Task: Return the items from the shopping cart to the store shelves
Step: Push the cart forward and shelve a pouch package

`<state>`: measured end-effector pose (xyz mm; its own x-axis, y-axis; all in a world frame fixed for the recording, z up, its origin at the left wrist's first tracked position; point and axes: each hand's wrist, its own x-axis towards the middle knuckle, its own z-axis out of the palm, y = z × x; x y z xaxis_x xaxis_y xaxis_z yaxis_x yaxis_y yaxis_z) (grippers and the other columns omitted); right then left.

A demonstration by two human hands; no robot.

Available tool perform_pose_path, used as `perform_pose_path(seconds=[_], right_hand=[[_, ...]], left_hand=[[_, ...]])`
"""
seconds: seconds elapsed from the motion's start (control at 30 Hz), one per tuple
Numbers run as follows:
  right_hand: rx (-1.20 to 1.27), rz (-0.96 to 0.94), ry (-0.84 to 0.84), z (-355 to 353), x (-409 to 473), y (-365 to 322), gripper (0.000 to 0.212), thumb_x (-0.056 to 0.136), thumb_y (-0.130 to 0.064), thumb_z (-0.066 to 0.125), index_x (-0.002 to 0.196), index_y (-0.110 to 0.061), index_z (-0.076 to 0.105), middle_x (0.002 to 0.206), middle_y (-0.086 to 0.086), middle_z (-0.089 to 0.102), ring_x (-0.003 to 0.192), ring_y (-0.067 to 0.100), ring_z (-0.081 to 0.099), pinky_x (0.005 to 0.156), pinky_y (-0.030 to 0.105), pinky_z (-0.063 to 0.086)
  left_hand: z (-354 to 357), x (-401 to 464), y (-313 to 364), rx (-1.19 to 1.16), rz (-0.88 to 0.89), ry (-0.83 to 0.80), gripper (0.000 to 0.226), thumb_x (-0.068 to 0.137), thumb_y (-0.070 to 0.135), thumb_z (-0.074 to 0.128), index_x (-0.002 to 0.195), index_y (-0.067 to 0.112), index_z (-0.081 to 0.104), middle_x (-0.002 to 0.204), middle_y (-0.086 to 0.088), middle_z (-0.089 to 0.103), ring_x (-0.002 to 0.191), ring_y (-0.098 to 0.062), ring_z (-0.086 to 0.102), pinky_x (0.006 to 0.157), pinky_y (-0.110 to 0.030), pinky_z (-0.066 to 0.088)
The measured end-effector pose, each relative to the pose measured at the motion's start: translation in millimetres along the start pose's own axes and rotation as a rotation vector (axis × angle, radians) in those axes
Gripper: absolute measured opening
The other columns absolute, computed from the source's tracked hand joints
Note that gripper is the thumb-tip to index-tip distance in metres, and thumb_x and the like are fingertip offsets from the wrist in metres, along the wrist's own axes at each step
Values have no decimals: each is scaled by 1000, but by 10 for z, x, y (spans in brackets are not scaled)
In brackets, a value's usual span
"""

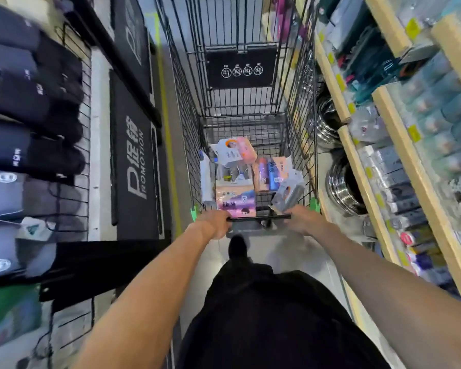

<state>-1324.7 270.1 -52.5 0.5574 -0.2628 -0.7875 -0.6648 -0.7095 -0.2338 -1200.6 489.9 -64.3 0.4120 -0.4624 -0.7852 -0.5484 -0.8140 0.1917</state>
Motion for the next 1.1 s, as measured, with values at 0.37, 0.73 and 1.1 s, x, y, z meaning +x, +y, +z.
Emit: perform_pose_path(seconds=[0.37, 0.73, 1.1], right_hand=[[-68, -110, 91, 248, -169, 372, 40, 101, -15, 45, 135, -31, 58, 138, 8, 58, 105, 24, 63, 99, 37, 51], [166, -56, 146, 1022, -768, 1169, 20, 95, -26, 59, 111, -21, 71, 97, 1, 74, 78, 14, 69, 61, 22, 52], [268, 135, 182, 2310, -1805, 1757, 15, 88, -18, 71, 103, -17, 73, 100, 2, 76, 98, 22, 71, 89, 37, 54]], left_hand=[[446, -230, 308, 322, -73, 97, 39, 100, 23, 45, 139, 26, 43, 129, -3, 61, 113, -29, 63, 91, -43, 54], [1358, -729, 1107, 343, -211, 183, 26, 99, 17, 46, 122, 22, 57, 120, -6, 66, 108, -27, 66, 79, -36, 53], [2646, -1657, 1551, 508, -80, 187, 24, 99, 24, 52, 122, 22, 60, 119, -2, 67, 108, -21, 65, 71, -29, 45]])
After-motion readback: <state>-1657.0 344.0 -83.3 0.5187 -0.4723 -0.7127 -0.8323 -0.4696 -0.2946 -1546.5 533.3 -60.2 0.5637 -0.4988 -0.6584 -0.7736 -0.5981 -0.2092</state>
